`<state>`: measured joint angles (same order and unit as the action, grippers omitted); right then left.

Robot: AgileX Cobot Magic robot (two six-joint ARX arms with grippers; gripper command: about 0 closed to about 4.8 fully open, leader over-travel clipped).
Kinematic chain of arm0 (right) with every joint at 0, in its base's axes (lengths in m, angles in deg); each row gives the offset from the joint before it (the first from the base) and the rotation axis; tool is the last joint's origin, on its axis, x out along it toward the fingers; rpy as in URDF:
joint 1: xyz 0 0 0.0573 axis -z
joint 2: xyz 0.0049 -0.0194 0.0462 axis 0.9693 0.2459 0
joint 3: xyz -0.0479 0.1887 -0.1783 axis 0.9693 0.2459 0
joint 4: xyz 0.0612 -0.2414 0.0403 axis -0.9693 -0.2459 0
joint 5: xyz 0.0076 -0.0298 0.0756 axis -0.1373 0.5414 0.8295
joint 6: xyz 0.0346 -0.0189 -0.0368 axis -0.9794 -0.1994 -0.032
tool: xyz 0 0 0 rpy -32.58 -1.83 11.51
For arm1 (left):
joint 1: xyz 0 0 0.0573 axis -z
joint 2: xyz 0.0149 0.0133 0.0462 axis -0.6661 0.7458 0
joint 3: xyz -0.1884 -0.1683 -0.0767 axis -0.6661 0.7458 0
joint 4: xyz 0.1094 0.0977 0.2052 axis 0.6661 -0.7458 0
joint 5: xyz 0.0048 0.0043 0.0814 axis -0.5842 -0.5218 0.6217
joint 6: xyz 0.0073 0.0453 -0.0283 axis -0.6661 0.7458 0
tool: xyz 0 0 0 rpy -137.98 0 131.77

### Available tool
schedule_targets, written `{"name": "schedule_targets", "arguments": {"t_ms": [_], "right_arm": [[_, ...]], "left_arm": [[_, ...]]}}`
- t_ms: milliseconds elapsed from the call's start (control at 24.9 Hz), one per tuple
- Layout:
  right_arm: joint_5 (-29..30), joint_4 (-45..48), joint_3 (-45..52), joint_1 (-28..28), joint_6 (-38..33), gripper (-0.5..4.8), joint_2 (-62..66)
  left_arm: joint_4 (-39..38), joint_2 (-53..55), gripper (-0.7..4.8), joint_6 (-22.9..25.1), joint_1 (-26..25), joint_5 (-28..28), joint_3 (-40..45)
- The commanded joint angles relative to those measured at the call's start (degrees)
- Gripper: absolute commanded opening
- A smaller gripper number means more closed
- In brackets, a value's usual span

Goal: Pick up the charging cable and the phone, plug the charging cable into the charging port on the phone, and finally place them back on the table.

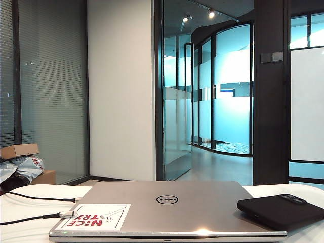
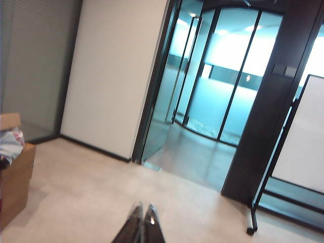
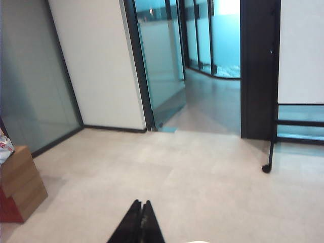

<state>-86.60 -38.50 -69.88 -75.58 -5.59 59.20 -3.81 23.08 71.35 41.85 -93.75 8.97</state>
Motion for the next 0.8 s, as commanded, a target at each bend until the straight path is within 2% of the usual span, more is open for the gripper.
{"name": "schedule_targets", "arguments": {"t_ms": [40, 160, 361, 441, 602, 642, 802], "right_arm": [[3.0, 0.2, -5.7, -0.1, -0.3, -0.02, 6.7], [6.1, 0.2, -8.9, -0.7, -0.3, -0.02, 11.1], [6.4, 0.2, -11.9, -5.5, -0.3, -0.02, 16.3], [5.0, 0.2, -12.4, -11.4, -0.2, -0.02, 18.6], [2.2, -0.8, -12.4, -18.5, -0.2, -0.02, 20.3], [0.6, -1.4, -12.4, -21.7, 0.1, -0.02, 20.7], [-0.6, -2.9, -12.4, -28.3, 6.2, -0.02, 21.0]], "left_arm": [[0.5, 6.3, -0.06, 0.1, 0.0, -0.3, -3.3], [1.0, 11.1, -0.06, 0.2, 0.1, -0.3, -5.2], [2.6, 17.8, -0.06, 3.0, 0.3, -0.4, -8.2], [2.8, 22.6, -0.06, 4.6, 1.6, -0.4, -10.4], [2.9, 27.4, -0.06, 6.7, 4.3, -0.4, -11.8], [3.0, 29.5, -0.06, 8.0, 5.9, -0.4, -12.1], [3.3, 32.4, -0.06, 9.2, 8.2, -0.4, -12.1]]}}
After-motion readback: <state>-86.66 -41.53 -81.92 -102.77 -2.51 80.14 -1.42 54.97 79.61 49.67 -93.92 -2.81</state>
